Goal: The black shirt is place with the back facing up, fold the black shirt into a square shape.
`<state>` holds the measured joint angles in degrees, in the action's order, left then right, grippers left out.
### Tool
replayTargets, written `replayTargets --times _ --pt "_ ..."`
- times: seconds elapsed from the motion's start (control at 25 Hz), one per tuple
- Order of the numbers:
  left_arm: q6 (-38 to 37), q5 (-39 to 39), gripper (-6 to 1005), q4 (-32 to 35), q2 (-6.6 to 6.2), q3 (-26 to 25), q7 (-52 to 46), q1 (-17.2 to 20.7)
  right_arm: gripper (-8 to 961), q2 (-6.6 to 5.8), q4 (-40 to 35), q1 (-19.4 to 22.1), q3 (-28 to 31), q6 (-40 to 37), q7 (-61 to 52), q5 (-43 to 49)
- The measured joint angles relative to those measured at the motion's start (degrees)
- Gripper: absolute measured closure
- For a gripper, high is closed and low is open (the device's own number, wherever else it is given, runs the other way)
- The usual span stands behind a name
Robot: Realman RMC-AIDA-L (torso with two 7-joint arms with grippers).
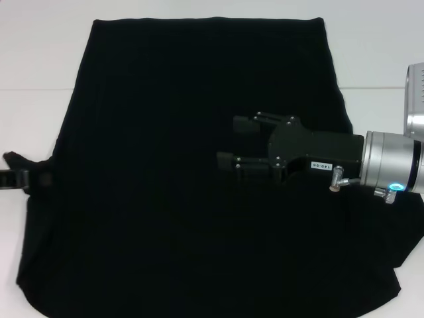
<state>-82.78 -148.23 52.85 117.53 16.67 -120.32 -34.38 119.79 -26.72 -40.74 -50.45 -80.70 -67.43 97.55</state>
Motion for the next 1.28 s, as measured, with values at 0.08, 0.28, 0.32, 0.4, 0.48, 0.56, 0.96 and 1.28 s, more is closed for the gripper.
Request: replayTargets --times 0.08,0.28,0.32,0.4,0.48,0.56,0.96,1.28 --pt "-0.04 0.84 999 -1.12 0.29 1.19 1.25 -0.88 99 0.00 0.00 0.04 0.00 -0.03 0.01 -0.01" --pt "-0.08 4.97 999 -4.76 1.40 6.76 6.07 -1.65 99 0.00 -0.13 0.05 0.00 -0.14 0.08 -0.10" --pt "-0.03 5.36 999 -5.11 1.71 7.40 6.87 -1.66 99 0.00 -0.19 0.05 0.00 -0.20 0.10 -0.12" --pt "0.00 6.07 999 -5.94 2.37 8.33 8.78 -1.63 99 0.00 -0.24 0.05 0.00 -0.25 0.11 -0.21" --pt "0.02 6.72 999 -7.10 2.64 8.48 9.62 -1.61 99 0.00 -0.29 0.03 0.00 -0.26 0.11 -0.36" --pt "0.02 7.35 998 -8.41 2.60 8.42 9.71 -1.68 98 -0.02 -0.35 -0.03 0.00 -0.28 0.11 -0.50" --pt "-3.13 17.26 812 -10.28 2.86 8.38 13.68 -0.83 98 -0.93 -0.51 -0.06 1.60 2.26 -2.19 -1.23" --pt "-11.48 32.39 550 -22.10 3.64 8.26 37.40 0.46 99 -5.93 -2.06 0.00 1.80 10.55 -26.71 1.32"
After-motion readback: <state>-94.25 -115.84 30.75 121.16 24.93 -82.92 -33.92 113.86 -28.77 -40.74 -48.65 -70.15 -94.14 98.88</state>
